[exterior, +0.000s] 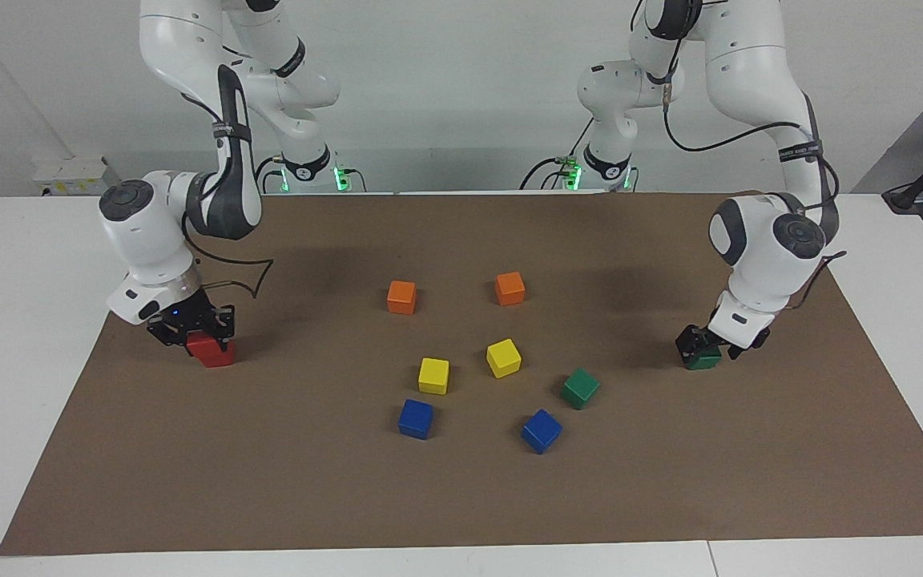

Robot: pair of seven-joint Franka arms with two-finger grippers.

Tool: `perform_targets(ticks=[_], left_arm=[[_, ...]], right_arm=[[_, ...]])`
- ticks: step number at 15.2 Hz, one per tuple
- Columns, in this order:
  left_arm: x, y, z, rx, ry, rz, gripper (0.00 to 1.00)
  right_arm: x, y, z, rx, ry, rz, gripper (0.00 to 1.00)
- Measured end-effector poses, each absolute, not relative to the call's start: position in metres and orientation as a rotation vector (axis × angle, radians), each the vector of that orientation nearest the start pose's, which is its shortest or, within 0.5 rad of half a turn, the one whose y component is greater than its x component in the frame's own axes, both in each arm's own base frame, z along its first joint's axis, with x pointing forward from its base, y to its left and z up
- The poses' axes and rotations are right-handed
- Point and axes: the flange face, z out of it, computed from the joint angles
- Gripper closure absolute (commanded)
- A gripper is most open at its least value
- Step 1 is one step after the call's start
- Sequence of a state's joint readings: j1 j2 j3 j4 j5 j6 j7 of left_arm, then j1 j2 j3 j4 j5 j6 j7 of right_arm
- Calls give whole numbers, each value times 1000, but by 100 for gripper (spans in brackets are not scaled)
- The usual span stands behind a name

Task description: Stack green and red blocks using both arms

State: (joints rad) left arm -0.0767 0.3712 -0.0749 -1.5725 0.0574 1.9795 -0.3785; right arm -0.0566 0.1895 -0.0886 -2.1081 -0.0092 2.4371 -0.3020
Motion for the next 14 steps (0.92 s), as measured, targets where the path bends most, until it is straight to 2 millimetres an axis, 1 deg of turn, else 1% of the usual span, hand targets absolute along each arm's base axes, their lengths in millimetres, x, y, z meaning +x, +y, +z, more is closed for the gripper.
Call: perform_targets(ticks=[1,2,3,4,5,6,7,8,11,12,13,14], left_arm=[[667,-126,439,-3103,-444,-89,0],[667,-159,438,-3095,-561,-102,0],[668,-187,430,-3082,-664,-104,0],[671,-212,418,-3067,-757,-99,0],[675,-232,403,-3054,-818,-109,0],[678,-247,388,-3043,-853,-135,0],[679,-253,373,-3032,-869,-147,0],[680,-255,362,-3028,-881,-151,0],[680,-252,342,-3030,-910,-180,0],[677,-252,335,-3033,-910,-180,0],[674,-252,328,-3034,-908,-179,0],[670,-252,322,-3033,-905,-173,0]], right_arm=[[578,-84,341,-3177,-264,-210,99],[578,-84,341,-3177,-263,-210,33],[578,-84,341,-3177,-262,-210,0],[578,-85,341,-3178,-259,-210,0],[578,-86,341,-3178,-257,-210,0],[578,-87,341,-3178,-256,-210,0],[578,-87,341,-3178,-255,-209,0],[578,-87,341,-3178,-254,-209,0],[579,-85,344,-3178,-260,-215,0],[580,-84,349,-3176,-264,-213,0],[582,-82,358,-3173,-269,-192,0],[585,-80,375,-3168,-273,-154,0]])
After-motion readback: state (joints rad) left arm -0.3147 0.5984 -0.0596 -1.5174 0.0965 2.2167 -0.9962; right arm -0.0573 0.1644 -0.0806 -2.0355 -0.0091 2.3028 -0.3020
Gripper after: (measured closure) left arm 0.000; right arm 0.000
